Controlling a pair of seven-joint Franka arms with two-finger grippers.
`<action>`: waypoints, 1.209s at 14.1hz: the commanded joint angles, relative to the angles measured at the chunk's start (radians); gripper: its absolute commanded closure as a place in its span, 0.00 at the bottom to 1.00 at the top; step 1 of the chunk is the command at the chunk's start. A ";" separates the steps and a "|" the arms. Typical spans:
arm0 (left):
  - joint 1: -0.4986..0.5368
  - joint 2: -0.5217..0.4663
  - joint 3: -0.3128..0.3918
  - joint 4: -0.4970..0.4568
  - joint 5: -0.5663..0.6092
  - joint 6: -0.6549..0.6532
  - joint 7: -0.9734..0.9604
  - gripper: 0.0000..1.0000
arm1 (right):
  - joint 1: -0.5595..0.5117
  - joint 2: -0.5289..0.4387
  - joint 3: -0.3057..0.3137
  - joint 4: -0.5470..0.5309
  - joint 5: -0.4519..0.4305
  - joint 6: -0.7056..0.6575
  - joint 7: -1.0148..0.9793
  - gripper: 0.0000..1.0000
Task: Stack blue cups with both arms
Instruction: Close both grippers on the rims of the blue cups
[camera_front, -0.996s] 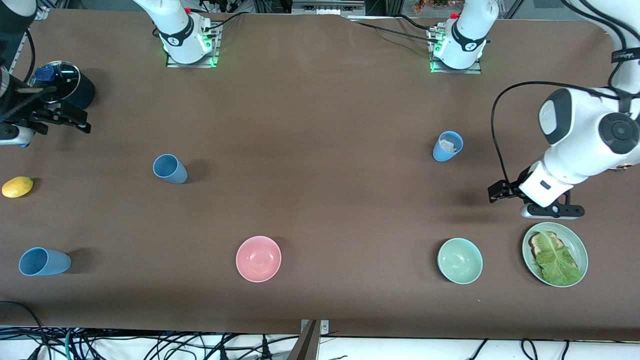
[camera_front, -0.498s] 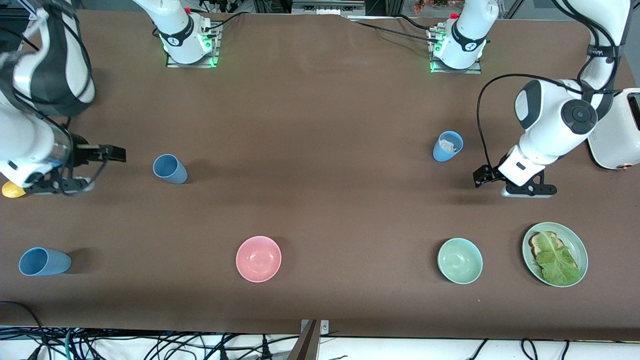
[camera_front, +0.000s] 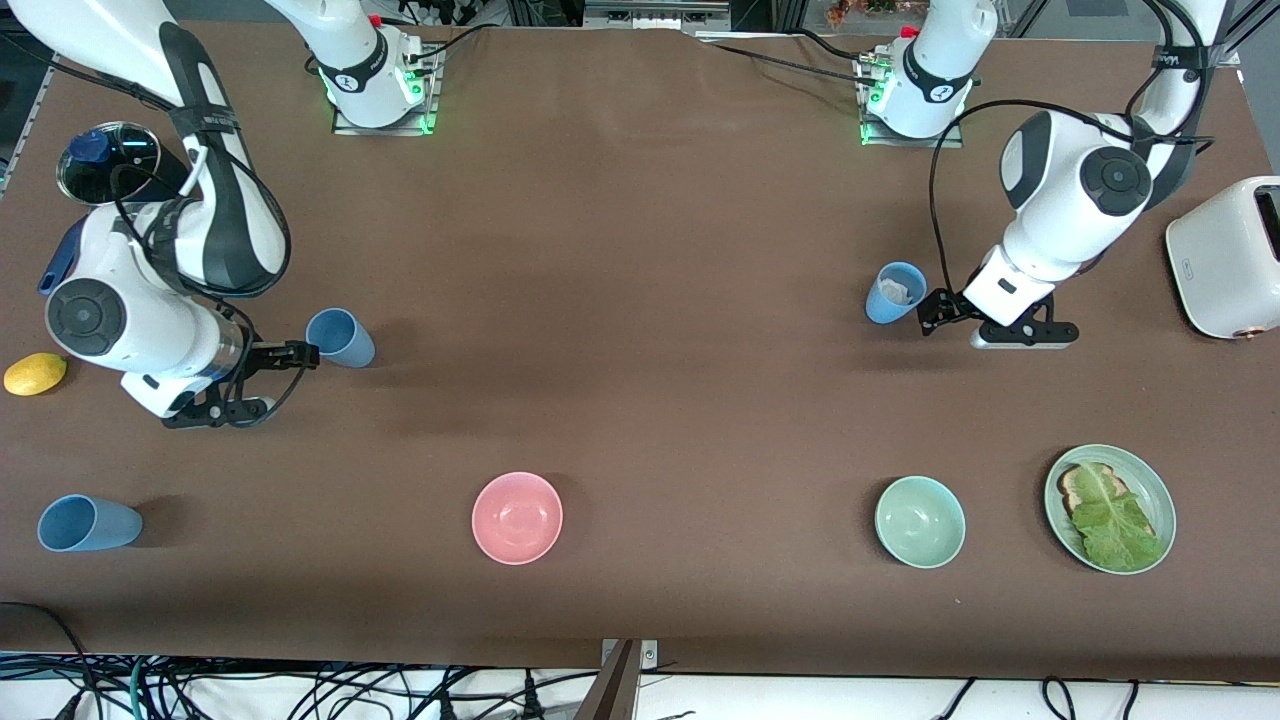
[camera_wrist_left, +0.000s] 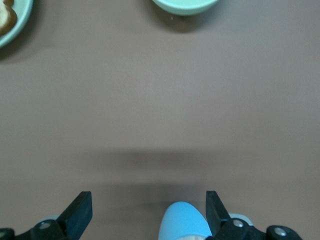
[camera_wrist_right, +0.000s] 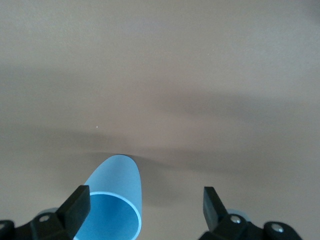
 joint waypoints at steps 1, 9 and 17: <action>-0.003 -0.035 -0.001 -0.064 0.026 0.041 -0.023 0.00 | -0.003 -0.127 -0.003 -0.201 -0.015 0.123 -0.002 0.00; -0.003 -0.050 -0.013 -0.181 0.027 0.057 -0.009 0.00 | -0.005 -0.106 -0.005 -0.269 -0.015 0.218 -0.002 0.00; 0.002 -0.147 -0.016 -0.221 0.027 0.007 -0.006 0.00 | -0.005 -0.087 -0.003 -0.264 -0.013 0.215 0.011 0.81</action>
